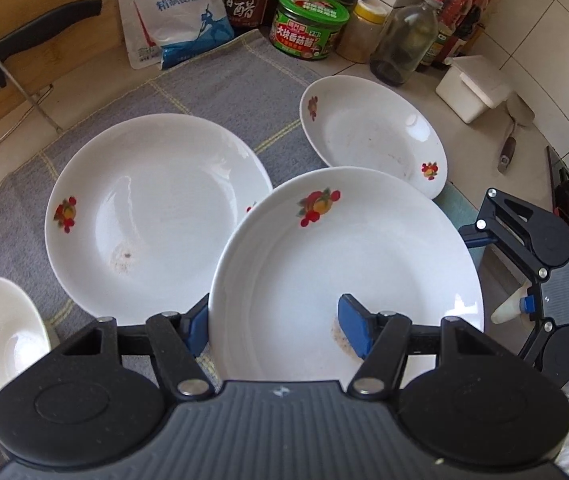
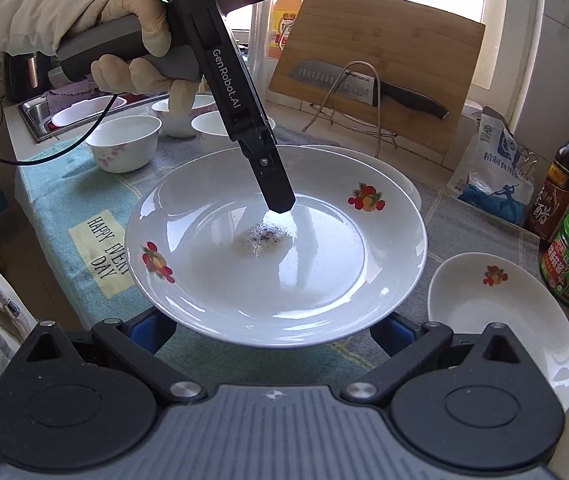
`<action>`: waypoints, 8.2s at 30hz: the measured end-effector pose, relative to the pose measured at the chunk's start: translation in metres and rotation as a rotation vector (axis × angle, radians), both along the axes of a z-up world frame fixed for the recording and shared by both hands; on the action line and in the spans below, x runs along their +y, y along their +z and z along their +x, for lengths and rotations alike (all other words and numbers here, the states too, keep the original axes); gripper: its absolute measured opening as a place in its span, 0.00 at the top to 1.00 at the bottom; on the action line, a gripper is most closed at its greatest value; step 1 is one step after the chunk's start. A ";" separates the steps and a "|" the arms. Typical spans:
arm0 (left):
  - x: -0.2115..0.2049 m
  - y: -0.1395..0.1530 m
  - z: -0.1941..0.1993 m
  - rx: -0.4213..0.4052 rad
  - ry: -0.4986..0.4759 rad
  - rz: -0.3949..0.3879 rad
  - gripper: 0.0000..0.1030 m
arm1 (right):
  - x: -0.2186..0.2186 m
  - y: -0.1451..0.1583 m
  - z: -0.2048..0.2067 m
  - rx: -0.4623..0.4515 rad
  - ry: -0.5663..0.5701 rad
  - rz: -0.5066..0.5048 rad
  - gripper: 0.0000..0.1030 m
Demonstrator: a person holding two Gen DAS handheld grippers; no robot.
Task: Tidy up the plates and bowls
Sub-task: 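Lift the large plate and carry it toward the placed plate, then lower the large plate onto the placed plate and open the left gripper, then withdraw the left gripper from the plate stack back over the towel, then move the right gripper to a white fruit-print plate and grasp its rim, then carry the held plate with the right gripper toward the plate stack by the jars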
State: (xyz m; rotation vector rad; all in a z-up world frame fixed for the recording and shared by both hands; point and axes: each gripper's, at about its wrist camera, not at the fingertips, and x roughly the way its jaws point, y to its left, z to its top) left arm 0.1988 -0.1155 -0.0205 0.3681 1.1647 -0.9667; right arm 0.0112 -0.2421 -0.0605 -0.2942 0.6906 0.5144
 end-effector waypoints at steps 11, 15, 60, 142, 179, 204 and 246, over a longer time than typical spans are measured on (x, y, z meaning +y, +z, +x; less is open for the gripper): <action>-0.063 0.001 0.017 -0.020 -0.104 -0.001 0.38 | -0.043 0.002 0.003 -0.012 -0.103 0.004 0.00; -0.089 -0.002 0.025 -0.023 -0.146 -0.001 0.38 | -0.058 0.002 0.004 -0.013 -0.147 0.000 0.00; -0.224 -0.050 0.052 -0.014 -0.324 0.023 0.35 | -0.135 -0.003 0.014 0.075 -0.428 0.036 0.00; 0.031 -0.077 -0.044 -0.402 0.390 -0.073 0.00 | 0.012 0.016 0.070 0.049 -0.399 -0.067 0.00; 0.021 -0.079 -0.033 -0.431 0.483 -0.085 0.00 | -0.009 -0.027 0.278 0.470 -0.091 0.019 0.00; 0.017 -0.077 -0.030 -0.482 0.439 -0.079 0.01 | -0.020 -0.022 0.334 0.596 0.128 0.194 0.13; 0.018 -0.053 -0.044 -0.474 0.370 -0.090 0.05 | -0.033 0.002 0.311 0.588 0.084 0.275 0.13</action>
